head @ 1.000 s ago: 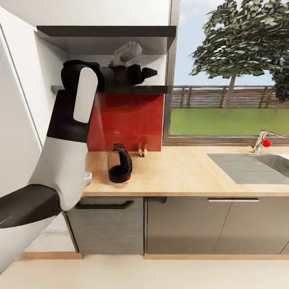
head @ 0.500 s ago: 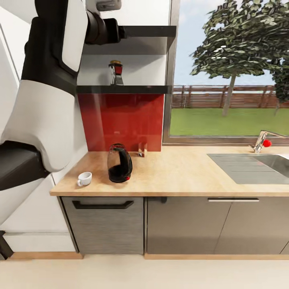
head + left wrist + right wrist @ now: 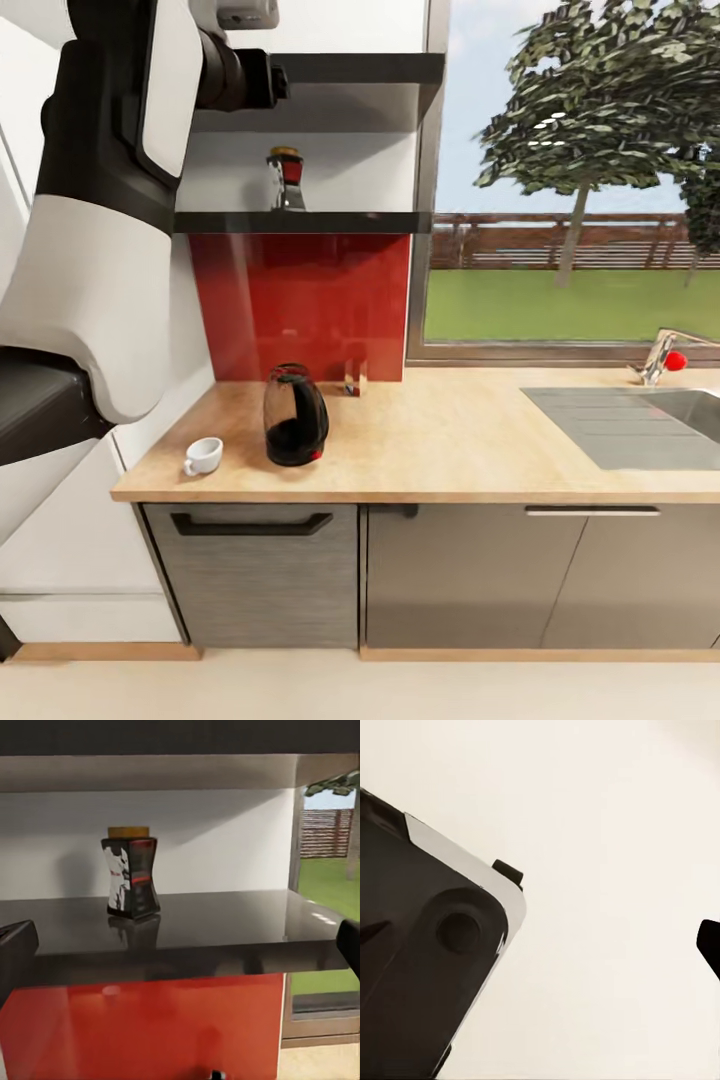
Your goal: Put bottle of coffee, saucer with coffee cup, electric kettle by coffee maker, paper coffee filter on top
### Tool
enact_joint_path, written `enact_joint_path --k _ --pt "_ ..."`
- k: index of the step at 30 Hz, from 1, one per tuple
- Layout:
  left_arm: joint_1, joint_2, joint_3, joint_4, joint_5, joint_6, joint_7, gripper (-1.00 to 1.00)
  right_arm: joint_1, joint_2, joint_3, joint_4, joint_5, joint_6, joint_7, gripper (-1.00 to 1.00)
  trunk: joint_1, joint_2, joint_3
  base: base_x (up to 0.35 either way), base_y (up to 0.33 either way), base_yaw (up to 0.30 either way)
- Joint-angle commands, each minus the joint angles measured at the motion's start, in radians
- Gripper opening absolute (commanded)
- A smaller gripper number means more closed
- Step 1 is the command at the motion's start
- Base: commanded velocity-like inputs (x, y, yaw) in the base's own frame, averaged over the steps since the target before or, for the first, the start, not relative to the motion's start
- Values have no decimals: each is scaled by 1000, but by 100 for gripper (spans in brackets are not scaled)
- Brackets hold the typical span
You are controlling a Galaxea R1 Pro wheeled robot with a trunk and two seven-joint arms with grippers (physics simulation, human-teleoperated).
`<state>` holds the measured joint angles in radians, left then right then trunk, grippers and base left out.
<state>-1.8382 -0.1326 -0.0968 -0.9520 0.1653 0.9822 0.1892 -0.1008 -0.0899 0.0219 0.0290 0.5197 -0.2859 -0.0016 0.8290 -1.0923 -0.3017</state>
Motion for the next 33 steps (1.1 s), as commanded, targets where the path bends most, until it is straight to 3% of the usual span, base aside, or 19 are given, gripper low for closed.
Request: enact_joint_path --k 1,11,33 --pt "-1 0 -2 2 10 3 10 100 1 1 2 11 17 -6 0 100 0 -1 -1 167 0 0" --pt "-1 1 -2 40 10 3 12 100 4 4 1 23 67 -6 0 100 0 -1 -1 193 0 0" --pt "1 1 -3 99 8 -49 15 100 4 3 1 25 71 -6 0 100 0 -1 -1 213 -9 0"
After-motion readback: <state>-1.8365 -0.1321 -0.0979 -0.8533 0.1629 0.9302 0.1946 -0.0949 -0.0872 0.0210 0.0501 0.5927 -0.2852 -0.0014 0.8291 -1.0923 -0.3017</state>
